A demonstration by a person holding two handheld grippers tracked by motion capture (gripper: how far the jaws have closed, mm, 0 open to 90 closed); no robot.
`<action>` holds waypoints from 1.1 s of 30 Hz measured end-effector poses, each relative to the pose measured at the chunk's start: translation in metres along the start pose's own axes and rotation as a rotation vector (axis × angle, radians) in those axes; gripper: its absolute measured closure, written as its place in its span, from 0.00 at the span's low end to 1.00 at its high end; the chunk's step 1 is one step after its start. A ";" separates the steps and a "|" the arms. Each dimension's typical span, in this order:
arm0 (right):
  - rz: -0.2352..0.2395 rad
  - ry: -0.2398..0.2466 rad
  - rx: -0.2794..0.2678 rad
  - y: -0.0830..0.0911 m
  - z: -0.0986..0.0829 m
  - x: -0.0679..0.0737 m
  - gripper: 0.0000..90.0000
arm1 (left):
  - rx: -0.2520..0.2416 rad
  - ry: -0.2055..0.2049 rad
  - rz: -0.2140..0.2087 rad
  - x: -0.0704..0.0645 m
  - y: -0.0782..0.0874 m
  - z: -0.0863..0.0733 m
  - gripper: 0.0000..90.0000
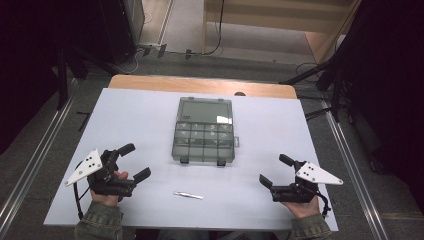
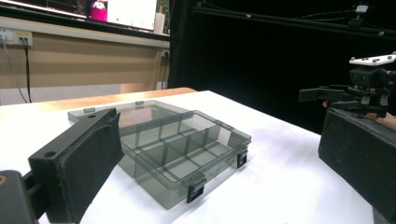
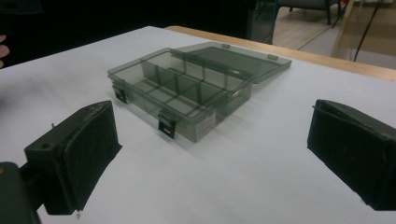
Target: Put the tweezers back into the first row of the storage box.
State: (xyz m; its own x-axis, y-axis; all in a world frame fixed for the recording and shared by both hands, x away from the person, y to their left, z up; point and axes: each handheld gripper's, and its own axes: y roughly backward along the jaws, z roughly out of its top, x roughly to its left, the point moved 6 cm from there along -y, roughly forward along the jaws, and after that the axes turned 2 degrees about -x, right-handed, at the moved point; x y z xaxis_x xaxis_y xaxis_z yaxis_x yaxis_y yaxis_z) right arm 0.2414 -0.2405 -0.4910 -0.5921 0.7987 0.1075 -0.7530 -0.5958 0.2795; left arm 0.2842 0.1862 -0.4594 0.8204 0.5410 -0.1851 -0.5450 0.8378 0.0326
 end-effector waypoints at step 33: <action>0.200 0.118 0.305 -0.058 -0.005 0.051 0.03 | 0.006 0.002 -0.009 -0.002 -0.001 -0.001 0.00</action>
State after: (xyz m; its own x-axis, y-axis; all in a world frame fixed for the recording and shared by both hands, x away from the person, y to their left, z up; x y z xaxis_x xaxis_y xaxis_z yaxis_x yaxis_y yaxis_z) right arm 0.2535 -0.1660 -0.5061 -0.7609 0.6436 0.0830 -0.5100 -0.6721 0.5368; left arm 0.2827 0.1840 -0.4601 0.8250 0.5334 -0.1869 -0.5366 0.8430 0.0372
